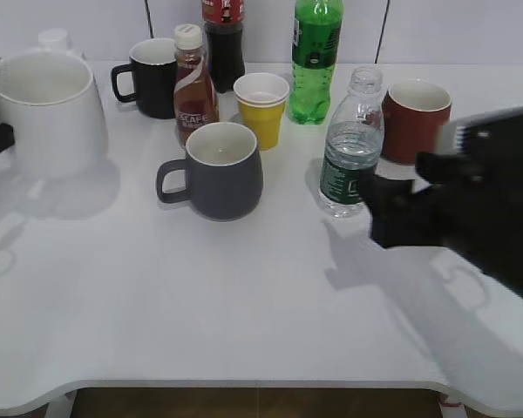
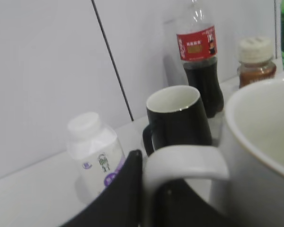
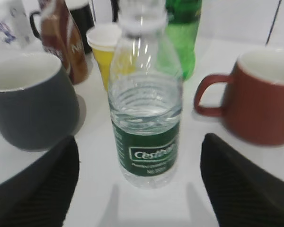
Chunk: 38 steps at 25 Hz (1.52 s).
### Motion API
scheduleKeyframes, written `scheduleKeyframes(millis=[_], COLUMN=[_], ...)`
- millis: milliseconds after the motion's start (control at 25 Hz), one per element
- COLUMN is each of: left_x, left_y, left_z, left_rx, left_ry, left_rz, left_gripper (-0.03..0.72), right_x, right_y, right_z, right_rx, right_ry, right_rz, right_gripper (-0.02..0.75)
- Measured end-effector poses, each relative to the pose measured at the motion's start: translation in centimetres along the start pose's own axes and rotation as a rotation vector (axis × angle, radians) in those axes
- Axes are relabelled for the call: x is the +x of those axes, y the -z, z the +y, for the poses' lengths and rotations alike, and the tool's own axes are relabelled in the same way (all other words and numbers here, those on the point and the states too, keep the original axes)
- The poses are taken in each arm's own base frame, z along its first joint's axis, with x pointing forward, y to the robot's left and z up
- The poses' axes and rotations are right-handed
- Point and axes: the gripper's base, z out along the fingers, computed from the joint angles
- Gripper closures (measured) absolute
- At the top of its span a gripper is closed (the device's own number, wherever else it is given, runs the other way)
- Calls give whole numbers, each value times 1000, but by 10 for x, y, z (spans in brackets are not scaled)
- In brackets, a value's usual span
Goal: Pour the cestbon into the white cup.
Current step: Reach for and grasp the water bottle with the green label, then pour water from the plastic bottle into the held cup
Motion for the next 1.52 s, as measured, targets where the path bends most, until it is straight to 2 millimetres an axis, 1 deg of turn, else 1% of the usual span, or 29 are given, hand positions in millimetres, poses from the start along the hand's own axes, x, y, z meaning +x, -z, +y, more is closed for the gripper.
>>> scheduleKeyframes(millis=[200, 360, 440, 520, 560, 680, 800, 880, 1040, 1120, 1160, 1280, 1360, 1520], left_x=[-11, -11, -11, -12, -14, -22, -30, -31, -33, -35, -36, -38, -38, -34], left_y=[5, 7, 7, 8, 8, 8, 8, 7, 9, 10, 11, 13, 13, 12], left_z=[-2, -5, -7, -12, -16, -34, -59, -76, -110, -121, -127, -137, -139, -137], left_rx=[20, 55, 77, 115, 135, 212, 293, 348, 438, 454, 468, 488, 482, 451], left_ry=[-35, -12, 7, 16, 12, -6, -25, -41, -47, -19, -14, 10, 31, 48], left_rz=[-28, 0, 9, 16, 14, 10, 24, 51, 100, 115, 118, 119, 125, 175], left_gripper=[657, 657, 658, 658, 658, 658, 658, 658, 658, 658, 658, 658, 658, 658], right_x=[9, 11, 12, 13, 11, 10, 2, -10, -51, -71, -78, -99, -105, -106], right_y=[-47, -83, -98, -106, -107, -106, -100, -93, -71, -63, -61, -60, -61, -60], right_z=[6, 8, 9, 11, 12, 15, 21, 27, 37, 41, 42, 46, 49, 55], right_rx=[36, 110, 127, 124, 116, 84, 4, -73, -192, -234, -246, -270, -290, -338], right_ry=[-32, -101, -124, -109, -92, -10, 100, 201, 441, 581, 639, 772, 880, 1067], right_rz=[39, 38, 50, 62, 63, 84, 130, 137, 44, 0, -5, -27, -38, -63], right_gripper=[131, 134, 164, 232, 252, 252, 252, 252, 252, 252, 252, 252, 252, 252])
